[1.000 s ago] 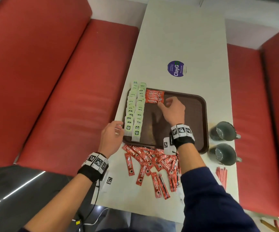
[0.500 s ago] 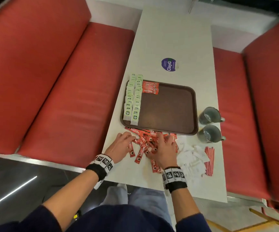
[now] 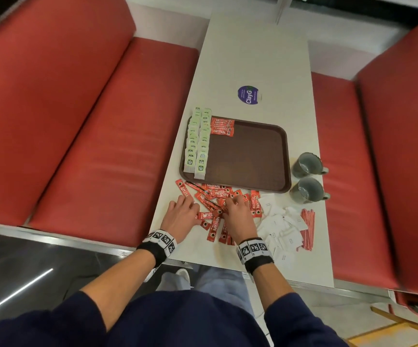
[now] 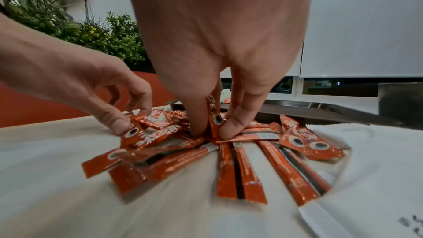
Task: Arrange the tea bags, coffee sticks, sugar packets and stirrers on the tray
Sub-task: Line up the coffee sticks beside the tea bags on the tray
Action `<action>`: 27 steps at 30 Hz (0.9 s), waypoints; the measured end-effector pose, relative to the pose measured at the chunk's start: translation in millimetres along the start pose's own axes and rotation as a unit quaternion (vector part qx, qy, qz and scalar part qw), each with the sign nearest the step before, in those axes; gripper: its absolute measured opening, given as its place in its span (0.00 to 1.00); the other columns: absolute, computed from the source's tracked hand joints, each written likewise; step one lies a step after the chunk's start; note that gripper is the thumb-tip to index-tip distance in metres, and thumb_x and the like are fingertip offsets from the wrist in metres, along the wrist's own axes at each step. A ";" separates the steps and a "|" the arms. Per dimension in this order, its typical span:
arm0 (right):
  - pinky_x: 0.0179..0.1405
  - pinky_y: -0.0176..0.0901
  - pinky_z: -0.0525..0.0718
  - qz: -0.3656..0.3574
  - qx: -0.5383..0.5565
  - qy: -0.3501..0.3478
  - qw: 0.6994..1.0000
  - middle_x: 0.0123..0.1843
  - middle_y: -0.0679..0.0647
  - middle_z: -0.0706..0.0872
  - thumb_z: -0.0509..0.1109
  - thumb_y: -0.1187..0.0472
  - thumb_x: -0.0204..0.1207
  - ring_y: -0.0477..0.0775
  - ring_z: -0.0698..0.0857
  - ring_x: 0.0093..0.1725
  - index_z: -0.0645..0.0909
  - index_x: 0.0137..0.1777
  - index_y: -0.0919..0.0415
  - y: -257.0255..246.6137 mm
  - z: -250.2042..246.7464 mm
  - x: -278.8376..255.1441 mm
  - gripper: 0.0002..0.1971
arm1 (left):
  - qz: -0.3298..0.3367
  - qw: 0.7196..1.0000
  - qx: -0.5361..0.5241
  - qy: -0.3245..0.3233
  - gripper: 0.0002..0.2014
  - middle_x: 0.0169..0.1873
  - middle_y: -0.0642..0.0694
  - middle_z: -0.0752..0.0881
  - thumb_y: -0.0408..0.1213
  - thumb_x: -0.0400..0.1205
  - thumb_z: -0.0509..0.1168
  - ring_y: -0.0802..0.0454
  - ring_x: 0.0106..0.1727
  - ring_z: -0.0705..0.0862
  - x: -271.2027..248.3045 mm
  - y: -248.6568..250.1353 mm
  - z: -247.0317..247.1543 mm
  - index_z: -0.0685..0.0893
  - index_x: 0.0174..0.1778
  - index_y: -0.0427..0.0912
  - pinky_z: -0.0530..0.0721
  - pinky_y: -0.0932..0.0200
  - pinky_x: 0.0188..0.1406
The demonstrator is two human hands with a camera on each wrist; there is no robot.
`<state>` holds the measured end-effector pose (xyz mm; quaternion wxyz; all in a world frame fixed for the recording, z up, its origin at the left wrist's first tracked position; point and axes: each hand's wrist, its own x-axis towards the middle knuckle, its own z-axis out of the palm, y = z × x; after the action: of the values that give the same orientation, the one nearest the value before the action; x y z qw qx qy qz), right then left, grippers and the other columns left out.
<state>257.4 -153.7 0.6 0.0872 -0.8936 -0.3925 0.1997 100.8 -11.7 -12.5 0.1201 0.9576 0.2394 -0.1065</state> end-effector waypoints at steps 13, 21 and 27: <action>0.59 0.54 0.89 0.026 0.170 0.147 0.974 0.54 0.54 0.91 0.74 0.54 0.91 0.56 0.89 0.53 0.93 0.63 0.56 26.3 -43.2 13.5 0.09 | 0.030 0.997 -0.013 -0.072 0.13 0.55 0.39 0.91 0.47 0.94 0.66 0.36 0.56 0.89 1.6 -10.7 -56.4 0.78 0.68 0.44 0.75 0.47 0.46; 0.50 0.44 0.94 0.077 0.316 0.148 0.934 0.35 0.45 0.94 0.81 0.52 0.85 0.40 0.93 0.37 0.94 0.45 0.47 16.3 -104.6 -3.7 0.06 | 0.027 0.983 -0.182 0.001 0.13 0.67 0.41 0.85 0.35 0.96 0.61 0.43 0.62 0.87 7.7 -3.6 -107.9 0.81 0.75 0.37 0.89 0.41 0.61; 0.50 0.59 0.92 0.014 0.461 0.012 0.887 0.39 0.60 0.95 0.81 0.58 0.85 0.54 0.91 0.38 0.96 0.45 0.56 -15.6 -132.6 -26.7 0.07 | -0.045 0.830 -0.555 0.028 0.11 0.50 0.40 0.90 0.44 0.98 0.52 0.47 0.47 0.93 16.4 35.8 -128.5 0.74 0.62 0.41 0.91 0.44 0.51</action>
<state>287.0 -162.7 133.2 0.4907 -0.7608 -0.2427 0.3485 151.1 0.9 111.4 0.6192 0.7208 0.3046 0.0656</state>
